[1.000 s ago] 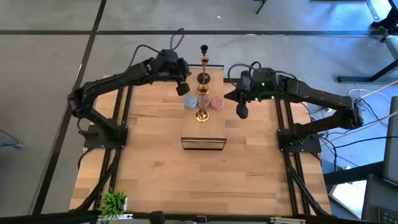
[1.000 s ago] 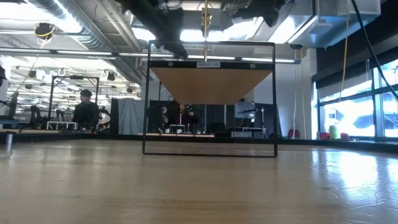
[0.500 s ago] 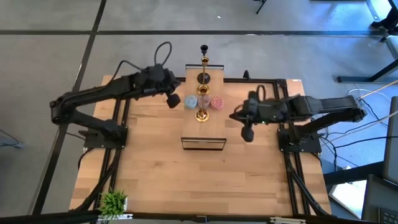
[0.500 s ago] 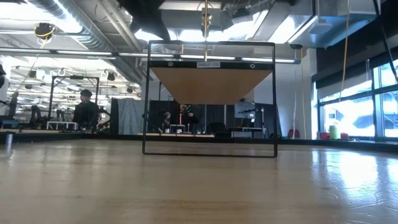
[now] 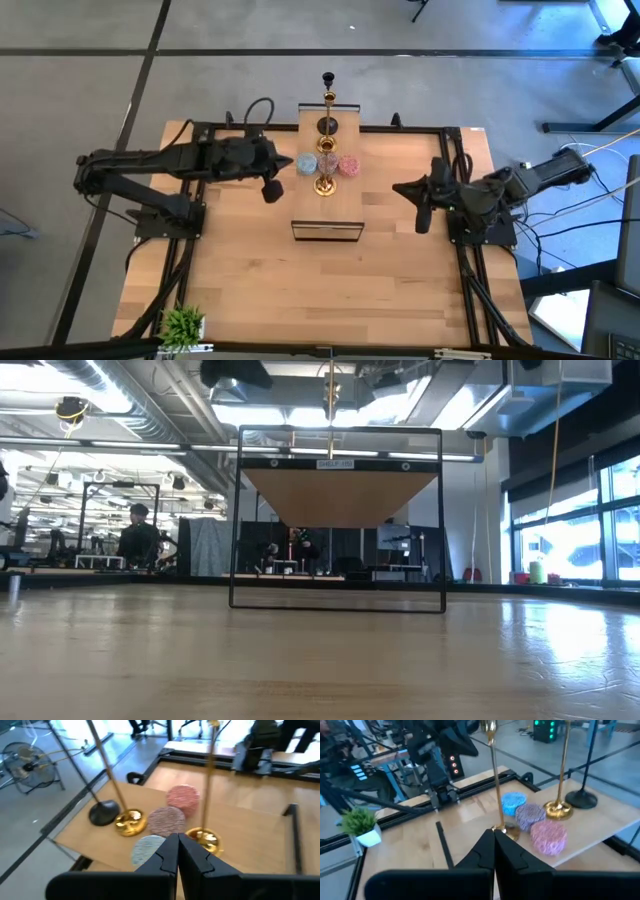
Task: Pick & Place candle stick holders
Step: Adjust the shelf
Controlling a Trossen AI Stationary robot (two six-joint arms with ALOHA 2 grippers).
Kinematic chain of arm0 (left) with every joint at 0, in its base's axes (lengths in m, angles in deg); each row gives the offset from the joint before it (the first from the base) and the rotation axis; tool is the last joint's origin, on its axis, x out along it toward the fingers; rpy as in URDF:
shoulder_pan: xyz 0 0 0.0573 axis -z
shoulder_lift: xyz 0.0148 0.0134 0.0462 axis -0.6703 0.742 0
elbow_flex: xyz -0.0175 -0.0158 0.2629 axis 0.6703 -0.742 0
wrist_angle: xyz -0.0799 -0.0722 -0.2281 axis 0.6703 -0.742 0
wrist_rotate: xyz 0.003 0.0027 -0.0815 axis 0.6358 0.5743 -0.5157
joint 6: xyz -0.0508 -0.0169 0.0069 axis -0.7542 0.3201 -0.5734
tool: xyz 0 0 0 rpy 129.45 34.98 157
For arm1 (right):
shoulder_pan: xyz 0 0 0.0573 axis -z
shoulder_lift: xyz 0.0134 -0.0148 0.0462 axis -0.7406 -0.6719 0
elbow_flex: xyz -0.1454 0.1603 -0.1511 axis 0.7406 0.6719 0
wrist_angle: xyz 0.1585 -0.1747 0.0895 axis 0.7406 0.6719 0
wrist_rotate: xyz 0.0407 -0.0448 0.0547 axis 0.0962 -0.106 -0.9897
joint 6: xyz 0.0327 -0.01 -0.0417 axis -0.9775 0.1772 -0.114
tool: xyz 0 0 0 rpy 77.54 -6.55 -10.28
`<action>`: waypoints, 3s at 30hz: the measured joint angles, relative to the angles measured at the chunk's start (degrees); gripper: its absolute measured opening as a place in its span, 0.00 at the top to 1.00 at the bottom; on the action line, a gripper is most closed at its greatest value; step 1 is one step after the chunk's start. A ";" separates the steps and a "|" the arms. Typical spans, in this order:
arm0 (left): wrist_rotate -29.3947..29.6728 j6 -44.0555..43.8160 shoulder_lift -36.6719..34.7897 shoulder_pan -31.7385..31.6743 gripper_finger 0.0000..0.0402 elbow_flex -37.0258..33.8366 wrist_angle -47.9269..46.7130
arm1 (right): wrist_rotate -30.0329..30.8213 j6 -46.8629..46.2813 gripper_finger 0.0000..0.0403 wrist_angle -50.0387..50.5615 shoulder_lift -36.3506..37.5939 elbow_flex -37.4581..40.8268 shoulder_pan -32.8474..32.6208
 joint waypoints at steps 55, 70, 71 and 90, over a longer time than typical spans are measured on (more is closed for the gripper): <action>25.52 -39.30 9.63 27.19 1.00 0.07 -6.61 | -21.49 -3.42 1.00 -22.36 9.47 29.68 -3.46; 29.34 -49.15 9.63 30.51 1.00 0.07 -14.14 | -21.12 -6.96 1.00 -42.67 -9.64 29.67 -7.46; 29.48 -49.16 9.63 30.33 1.00 0.07 -14.14 | -21.03 -6.32 1.00 -43.31 -9.90 29.66 -7.16; 28.90 -51.67 9.58 29.19 1.00 0.07 -13.65 | -23.73 -4.91 1.00 -51.54 -18.34 28.31 -2.77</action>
